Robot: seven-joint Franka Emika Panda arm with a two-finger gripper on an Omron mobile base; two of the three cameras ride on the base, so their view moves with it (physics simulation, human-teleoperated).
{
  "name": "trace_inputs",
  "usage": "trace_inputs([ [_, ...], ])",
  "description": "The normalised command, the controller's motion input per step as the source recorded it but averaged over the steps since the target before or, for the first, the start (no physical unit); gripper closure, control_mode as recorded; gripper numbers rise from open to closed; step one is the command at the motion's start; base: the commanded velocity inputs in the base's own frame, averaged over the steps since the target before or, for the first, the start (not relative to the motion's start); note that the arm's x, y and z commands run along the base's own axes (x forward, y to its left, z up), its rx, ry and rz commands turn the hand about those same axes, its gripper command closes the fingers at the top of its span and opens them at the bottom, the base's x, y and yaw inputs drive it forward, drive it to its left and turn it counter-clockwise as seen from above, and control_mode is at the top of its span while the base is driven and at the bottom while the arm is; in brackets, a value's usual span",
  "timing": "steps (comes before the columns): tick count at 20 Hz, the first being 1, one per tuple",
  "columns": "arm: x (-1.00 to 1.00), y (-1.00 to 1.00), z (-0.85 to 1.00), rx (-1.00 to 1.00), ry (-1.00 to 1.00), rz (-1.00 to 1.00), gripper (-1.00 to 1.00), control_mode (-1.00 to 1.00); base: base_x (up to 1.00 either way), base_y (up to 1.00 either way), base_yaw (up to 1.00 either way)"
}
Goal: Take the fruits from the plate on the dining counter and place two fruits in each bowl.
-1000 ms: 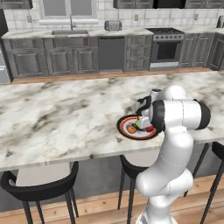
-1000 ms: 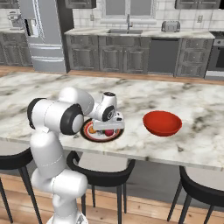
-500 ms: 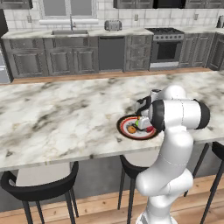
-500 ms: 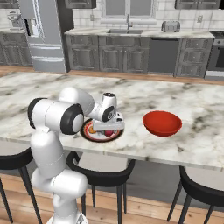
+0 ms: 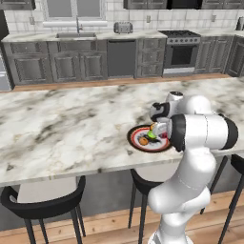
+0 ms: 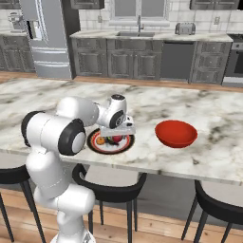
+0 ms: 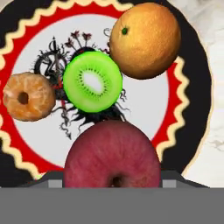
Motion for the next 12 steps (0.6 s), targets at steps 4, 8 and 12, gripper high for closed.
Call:
trace_inputs([
  [4, -0.02, 0.00, 1.00, 0.00, -0.13, 0.00, 1.00, -1.00, 0.00, 0.00, 0.00],
  [8, 0.20, -0.03, 0.89, 0.00, -0.05, -0.03, 1.00, -1.00, 0.00, 0.00, 0.00],
  [12, 0.69, -0.49, 0.32, 0.00, 0.00, -0.17, 1.00, -1.00, 0.00, 0.00, 0.00],
])
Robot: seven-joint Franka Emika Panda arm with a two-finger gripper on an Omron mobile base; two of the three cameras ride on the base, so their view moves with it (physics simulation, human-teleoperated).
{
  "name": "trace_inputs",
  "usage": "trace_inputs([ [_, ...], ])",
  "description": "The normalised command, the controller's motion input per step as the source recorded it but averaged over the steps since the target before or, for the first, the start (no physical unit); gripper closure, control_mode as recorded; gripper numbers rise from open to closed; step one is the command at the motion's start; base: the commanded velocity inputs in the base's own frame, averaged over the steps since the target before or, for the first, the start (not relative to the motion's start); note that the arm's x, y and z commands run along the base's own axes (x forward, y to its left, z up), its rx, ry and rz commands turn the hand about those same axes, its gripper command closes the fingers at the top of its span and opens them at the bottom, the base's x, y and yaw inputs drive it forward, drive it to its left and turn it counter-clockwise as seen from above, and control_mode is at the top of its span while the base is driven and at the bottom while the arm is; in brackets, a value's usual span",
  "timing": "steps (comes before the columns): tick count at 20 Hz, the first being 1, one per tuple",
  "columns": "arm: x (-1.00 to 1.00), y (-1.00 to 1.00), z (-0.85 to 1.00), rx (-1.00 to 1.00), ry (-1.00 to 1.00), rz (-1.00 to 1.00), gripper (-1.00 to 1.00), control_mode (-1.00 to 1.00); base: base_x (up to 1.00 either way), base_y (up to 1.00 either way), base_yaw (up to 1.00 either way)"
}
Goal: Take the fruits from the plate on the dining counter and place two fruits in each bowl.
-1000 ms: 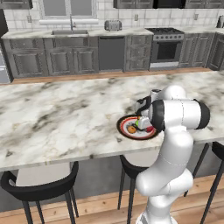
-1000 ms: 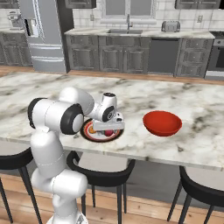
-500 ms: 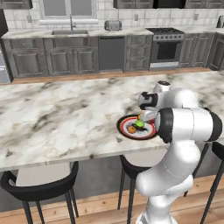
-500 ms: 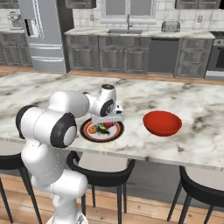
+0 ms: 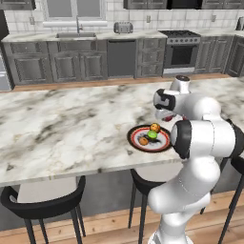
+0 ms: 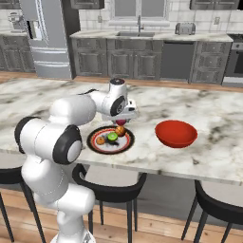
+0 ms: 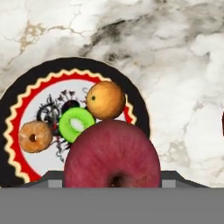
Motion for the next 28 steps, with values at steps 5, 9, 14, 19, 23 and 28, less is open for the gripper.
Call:
trace_inputs([
  [5, 0.77, -0.89, 0.30, 0.00, 0.04, -0.33, 1.00, -1.00, 0.00, 0.00, 0.00],
  [9, 0.54, -1.00, 0.05, 0.06, 0.19, -0.45, 1.00, -1.00, 0.00, 0.00, 0.00],
  [14, -0.11, -0.91, 0.00, 0.14, 0.13, -0.34, 1.00, -1.00, 0.00, 0.00, 0.00],
  [19, -0.16, -0.70, -0.33, 0.07, 0.04, -0.14, 1.00, -1.00, 0.00, 0.00, 0.00],
  [23, 0.02, -0.54, -0.42, 0.04, 0.04, -0.15, 1.00, -1.00, 0.00, 0.00, 0.00],
  [28, 0.17, -0.37, -0.54, 0.07, 0.01, -0.13, 1.00, -1.00, 0.00, 0.00, 0.00],
])
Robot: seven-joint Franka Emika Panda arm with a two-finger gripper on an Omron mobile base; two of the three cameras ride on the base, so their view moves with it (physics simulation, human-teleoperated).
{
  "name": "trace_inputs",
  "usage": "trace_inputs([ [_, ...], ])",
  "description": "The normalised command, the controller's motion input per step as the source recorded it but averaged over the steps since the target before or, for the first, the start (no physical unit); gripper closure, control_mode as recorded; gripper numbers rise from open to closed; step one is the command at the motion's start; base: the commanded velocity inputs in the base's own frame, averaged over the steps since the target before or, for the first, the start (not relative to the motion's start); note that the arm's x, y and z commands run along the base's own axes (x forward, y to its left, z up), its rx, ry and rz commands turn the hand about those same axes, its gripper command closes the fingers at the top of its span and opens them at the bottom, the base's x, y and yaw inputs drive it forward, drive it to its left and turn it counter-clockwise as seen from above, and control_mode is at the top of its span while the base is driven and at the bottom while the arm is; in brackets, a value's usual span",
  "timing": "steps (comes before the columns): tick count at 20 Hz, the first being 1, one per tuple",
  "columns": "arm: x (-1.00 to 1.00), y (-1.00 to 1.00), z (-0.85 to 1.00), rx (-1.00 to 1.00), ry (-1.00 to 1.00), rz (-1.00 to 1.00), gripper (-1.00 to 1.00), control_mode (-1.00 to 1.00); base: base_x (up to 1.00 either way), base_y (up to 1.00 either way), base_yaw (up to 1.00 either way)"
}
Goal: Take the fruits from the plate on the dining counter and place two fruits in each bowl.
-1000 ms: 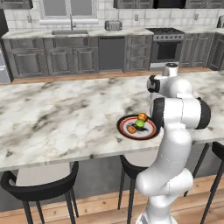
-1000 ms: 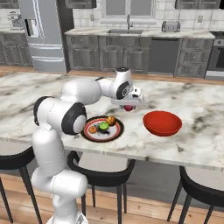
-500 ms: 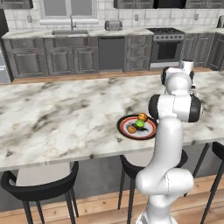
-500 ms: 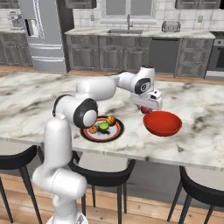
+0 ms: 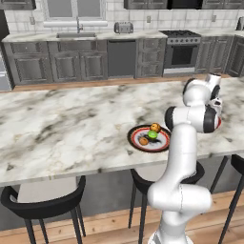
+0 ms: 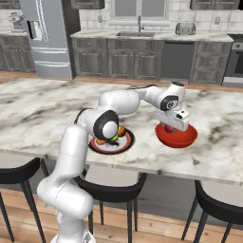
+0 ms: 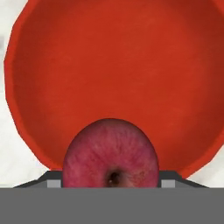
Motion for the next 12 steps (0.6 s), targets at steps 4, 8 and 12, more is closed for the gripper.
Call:
trace_inputs([
  [4, 0.48, -0.09, -0.13, 0.01, 0.00, -0.10, 1.00, -1.00, 0.00, 0.00, 0.00],
  [8, 0.04, 0.00, 0.07, 0.00, 0.01, -0.03, 1.00, -1.00, 0.00, 0.00, 0.00],
  [12, 0.01, 0.00, 0.00, 0.00, 0.00, 0.00, 1.00, -1.00, 0.00, 0.00, 0.00],
])
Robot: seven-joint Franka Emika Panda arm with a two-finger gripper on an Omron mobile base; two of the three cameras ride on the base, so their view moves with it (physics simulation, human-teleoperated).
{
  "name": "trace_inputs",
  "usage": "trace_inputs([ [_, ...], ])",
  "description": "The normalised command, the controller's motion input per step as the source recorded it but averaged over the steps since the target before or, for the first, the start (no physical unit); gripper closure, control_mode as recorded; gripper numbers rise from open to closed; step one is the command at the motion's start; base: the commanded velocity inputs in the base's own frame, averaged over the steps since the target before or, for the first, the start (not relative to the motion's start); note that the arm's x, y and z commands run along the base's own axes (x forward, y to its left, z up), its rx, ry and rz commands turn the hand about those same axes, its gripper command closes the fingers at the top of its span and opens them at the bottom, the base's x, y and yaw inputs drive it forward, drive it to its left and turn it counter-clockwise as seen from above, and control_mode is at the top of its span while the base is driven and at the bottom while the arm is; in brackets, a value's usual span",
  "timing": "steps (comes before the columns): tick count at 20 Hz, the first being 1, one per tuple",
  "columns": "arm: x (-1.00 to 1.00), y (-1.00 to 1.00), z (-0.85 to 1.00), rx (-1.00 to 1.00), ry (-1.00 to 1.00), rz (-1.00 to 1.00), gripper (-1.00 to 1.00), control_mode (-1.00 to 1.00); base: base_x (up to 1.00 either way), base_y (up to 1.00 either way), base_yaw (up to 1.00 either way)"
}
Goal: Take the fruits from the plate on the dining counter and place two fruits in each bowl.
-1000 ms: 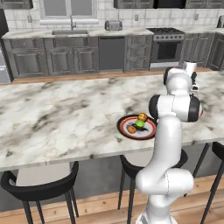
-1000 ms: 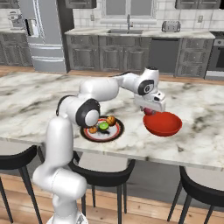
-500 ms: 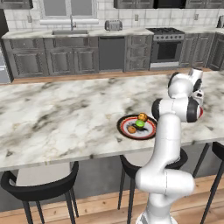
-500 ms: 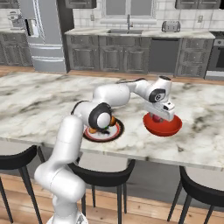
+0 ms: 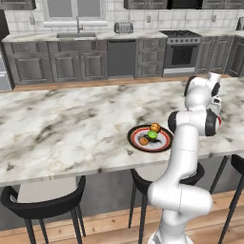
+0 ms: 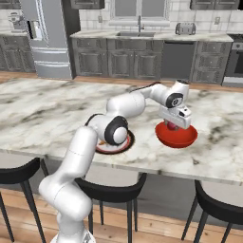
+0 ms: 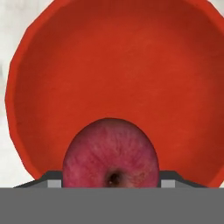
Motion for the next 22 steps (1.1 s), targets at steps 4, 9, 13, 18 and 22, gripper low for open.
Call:
trace_inputs([
  [4, -0.23, 0.09, -0.10, 0.00, 0.00, 0.00, -1.00, -1.00, 0.00, 0.00, 0.00],
  [9, -0.03, 0.09, 0.00, 0.00, 0.00, 0.00, -1.00, -1.00, 0.00, 0.00, 0.00],
  [13, 0.00, 0.15, 0.07, -0.03, 0.00, -0.03, -1.00, -1.00, 0.00, 0.00, 0.00],
  [18, -0.51, 0.34, 0.40, -0.06, -0.03, 0.00, -1.00, -1.00, 0.00, 0.00, 0.00],
  [22, -0.96, 0.84, 0.24, -0.11, -0.11, 0.02, -1.00, -1.00, 0.00, 0.00, 0.00],
])
